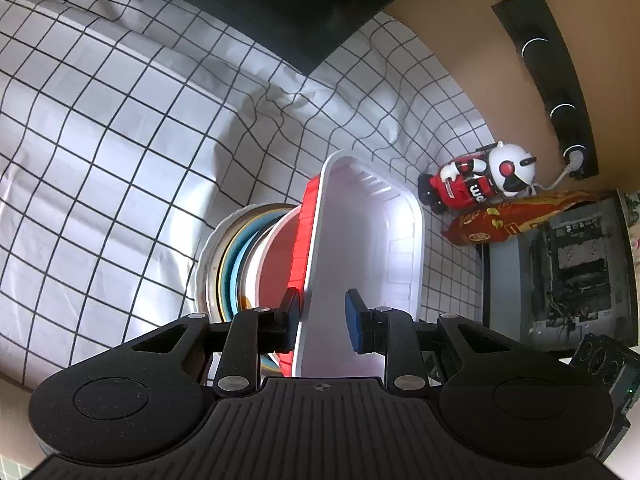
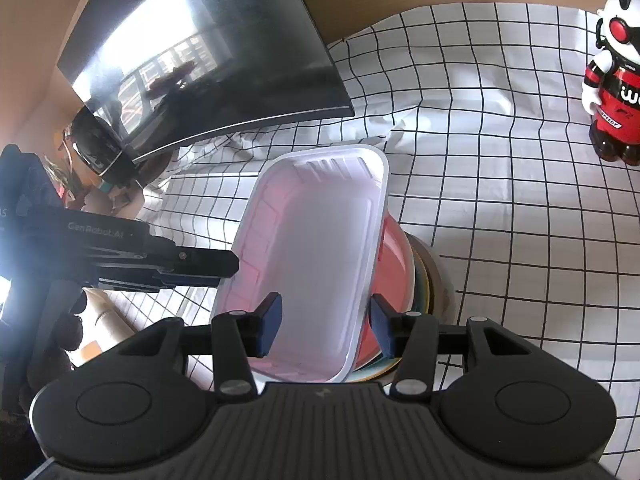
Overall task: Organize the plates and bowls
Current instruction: 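Press the foil tray down onto the stack with both tools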
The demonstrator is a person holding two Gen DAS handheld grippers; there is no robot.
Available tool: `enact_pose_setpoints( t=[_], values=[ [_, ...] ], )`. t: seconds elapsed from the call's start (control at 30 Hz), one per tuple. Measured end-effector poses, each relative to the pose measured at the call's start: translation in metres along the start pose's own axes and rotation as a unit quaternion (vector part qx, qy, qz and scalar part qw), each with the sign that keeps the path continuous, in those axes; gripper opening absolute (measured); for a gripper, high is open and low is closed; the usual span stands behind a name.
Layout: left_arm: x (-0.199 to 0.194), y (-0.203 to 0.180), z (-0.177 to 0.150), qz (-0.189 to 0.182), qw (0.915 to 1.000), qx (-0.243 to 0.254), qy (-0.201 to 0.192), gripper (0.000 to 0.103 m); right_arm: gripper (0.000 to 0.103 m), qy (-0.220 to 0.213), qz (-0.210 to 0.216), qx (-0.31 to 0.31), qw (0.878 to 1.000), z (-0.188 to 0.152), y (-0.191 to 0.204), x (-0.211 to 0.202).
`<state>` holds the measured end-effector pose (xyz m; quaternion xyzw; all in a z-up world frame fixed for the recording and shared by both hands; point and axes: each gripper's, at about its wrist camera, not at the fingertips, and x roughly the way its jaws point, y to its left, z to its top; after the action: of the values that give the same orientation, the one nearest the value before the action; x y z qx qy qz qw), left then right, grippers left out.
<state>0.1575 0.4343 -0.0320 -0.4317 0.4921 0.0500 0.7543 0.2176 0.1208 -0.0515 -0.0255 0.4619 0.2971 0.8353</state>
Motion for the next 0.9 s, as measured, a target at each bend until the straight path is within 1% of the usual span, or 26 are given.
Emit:
enact_pose_setpoints(
  t=[0.3, 0.47, 0.53, 0.7, 0.83, 0.9],
  values=[
    [0.0, -0.001, 0.0, -0.001, 1.0, 0.003, 0.004, 0.028, 0.049, -0.001, -0.001, 0.0, 1.0, -0.002, -0.001, -0.003],
    [-0.003, 0.0, 0.0, 0.011, 0.9998, 0.012, -0.005, 0.028, 0.049, 0.002, 0.001, 0.002, 1.0, -0.003, -0.001, -0.001],
    [-0.007, 0.0, 0.0, 0.01, 0.9998, 0.017, -0.011, 0.028, 0.049, -0.001, -0.002, 0.006, 1.0, -0.004, -0.001, -0.002],
    [-0.016, 0.001, 0.003, -0.002, 0.9995, 0.024, -0.021, 0.028, 0.049, -0.016, -0.023, 0.022, 0.999, -0.004, -0.003, -0.007],
    [-0.02, 0.001, 0.006, 0.002, 0.9985, 0.044, -0.034, 0.028, 0.049, -0.044, -0.049, 0.031, 0.997, -0.008, 0.002, -0.017],
    [-0.02, 0.002, 0.007, -0.007, 0.998, 0.054, -0.033, 0.028, 0.049, -0.057, -0.063, 0.039, 0.996, -0.011, 0.006, -0.021]
  ],
)
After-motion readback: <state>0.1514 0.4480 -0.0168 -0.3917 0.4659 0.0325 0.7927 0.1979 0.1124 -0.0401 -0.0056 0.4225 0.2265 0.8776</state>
